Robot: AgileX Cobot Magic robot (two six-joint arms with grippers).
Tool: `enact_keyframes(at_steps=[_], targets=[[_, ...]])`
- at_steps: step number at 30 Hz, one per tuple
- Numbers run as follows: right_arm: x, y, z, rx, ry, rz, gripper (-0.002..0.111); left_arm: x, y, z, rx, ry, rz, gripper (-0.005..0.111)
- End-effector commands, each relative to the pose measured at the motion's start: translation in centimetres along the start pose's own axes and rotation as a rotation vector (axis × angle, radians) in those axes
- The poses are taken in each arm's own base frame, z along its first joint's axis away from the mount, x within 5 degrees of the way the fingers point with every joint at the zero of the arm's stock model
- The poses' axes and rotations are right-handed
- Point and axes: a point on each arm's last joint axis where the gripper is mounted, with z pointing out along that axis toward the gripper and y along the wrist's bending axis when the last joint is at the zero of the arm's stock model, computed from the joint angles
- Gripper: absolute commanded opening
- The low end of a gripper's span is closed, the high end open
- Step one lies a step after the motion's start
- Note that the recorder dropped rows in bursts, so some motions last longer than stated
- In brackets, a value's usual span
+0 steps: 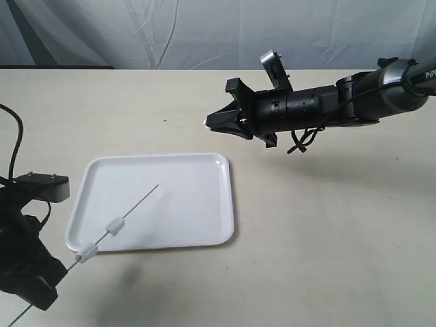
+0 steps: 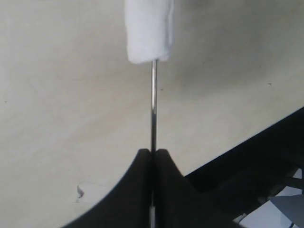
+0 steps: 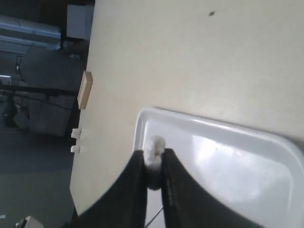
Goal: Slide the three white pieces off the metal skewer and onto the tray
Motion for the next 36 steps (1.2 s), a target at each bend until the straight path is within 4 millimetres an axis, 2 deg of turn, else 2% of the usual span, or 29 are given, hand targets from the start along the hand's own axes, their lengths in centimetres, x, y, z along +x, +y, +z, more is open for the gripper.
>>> enact_keyframes(at_steps=[1, 4, 8, 12, 14, 18, 20, 28, 36], targets=[[-0.1, 0.7, -0.3, -0.040, 0.013, -0.024, 0.007, 0.0, 0.0, 0.0, -0.010, -0.016, -0.004, 0.000], [1.1, 0.7, 0.4, -0.004, 0.097, -0.080, 0.007, -0.5, 0.0, -0.5, -0.016, -0.036, 0.003, 0.000], [3.7, 0.5, 2.4, 0.057, 0.246, -0.132, 0.007, -1.2, -0.2, -1.3, -0.017, -0.073, 0.011, 0.000], [5.6, 0.9, 4.2, 0.075, 0.308, -0.167, 0.008, -1.7, -0.4, -1.8, -0.009, -0.099, 0.010, 0.000], [6.2, 1.2, 4.9, 0.075, 0.314, -0.161, 0.013, -1.8, -0.4, -1.9, -0.011, -0.107, 0.012, 0.000], [6.7, 1.5, 5.4, 0.075, 0.319, -0.161, 0.034, -2.1, -0.5, -2.4, -0.021, -0.156, 0.015, 0.000], [6.9, 1.7, 5.4, 0.054, 0.335, -0.159, 0.041, -2.1, -0.6, -2.7, -0.026, -0.186, 0.017, 0.000], [7.1, 3.8, 5.3, -0.174, 0.345, -0.118, 0.042, -2.5, -1.0, -2.9, -0.001, -0.248, 0.017, 0.000], [6.8, 4.4, 5.3, -0.228, 0.313, -0.085, 0.042, -2.8, -1.5, -3.0, 0.063, -0.284, 0.020, 0.000]])
